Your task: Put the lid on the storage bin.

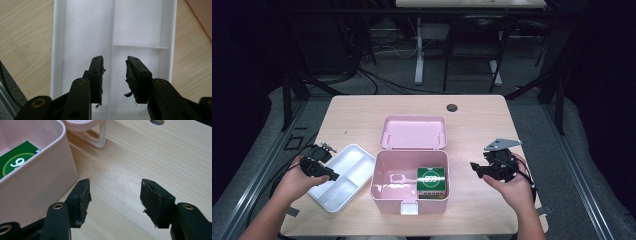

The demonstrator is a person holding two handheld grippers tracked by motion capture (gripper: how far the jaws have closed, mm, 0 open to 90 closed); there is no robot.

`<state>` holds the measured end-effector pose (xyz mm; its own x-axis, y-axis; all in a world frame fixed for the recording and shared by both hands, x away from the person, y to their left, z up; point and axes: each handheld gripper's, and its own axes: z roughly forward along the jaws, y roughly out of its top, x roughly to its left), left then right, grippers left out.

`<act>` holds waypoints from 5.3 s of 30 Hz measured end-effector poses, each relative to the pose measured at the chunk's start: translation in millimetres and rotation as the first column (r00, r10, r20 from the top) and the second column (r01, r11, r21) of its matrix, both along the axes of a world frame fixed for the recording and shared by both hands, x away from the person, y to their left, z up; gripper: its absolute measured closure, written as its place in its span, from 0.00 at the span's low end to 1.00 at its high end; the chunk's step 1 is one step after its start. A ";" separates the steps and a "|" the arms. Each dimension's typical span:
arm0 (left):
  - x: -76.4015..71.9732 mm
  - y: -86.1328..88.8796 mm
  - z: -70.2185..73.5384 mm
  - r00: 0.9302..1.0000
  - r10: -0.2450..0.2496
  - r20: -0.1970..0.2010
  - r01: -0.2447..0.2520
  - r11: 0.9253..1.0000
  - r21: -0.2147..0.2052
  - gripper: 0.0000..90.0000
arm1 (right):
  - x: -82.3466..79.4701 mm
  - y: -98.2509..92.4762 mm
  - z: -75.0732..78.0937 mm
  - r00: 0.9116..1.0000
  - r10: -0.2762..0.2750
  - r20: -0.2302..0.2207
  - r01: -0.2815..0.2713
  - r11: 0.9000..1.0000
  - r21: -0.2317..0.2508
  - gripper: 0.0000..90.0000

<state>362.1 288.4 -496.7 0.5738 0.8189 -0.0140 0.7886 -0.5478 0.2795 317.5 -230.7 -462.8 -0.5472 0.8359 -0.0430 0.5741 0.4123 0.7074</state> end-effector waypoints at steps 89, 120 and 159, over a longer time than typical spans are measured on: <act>25.2 -15.1 22.8 0.994 -0.063 -0.088 0.071 0.993 0.096 0.99 | 1.0 -0.3 -6.1 1.000 0.006 -0.014 -0.006 1.000 0.013 0.45; 20.2 -21.8 89.1 0.979 -0.199 -0.040 0.202 0.970 0.138 0.99 | 1.7 0.1 -7.6 1.000 0.008 -0.020 -0.008 1.000 0.013 0.45; 11.6 -80.0 128.4 0.913 -0.408 -0.011 0.404 0.900 0.164 0.99 | 2.0 -1.0 -9.1 1.000 -0.001 -0.021 0.001 1.000 0.017 0.45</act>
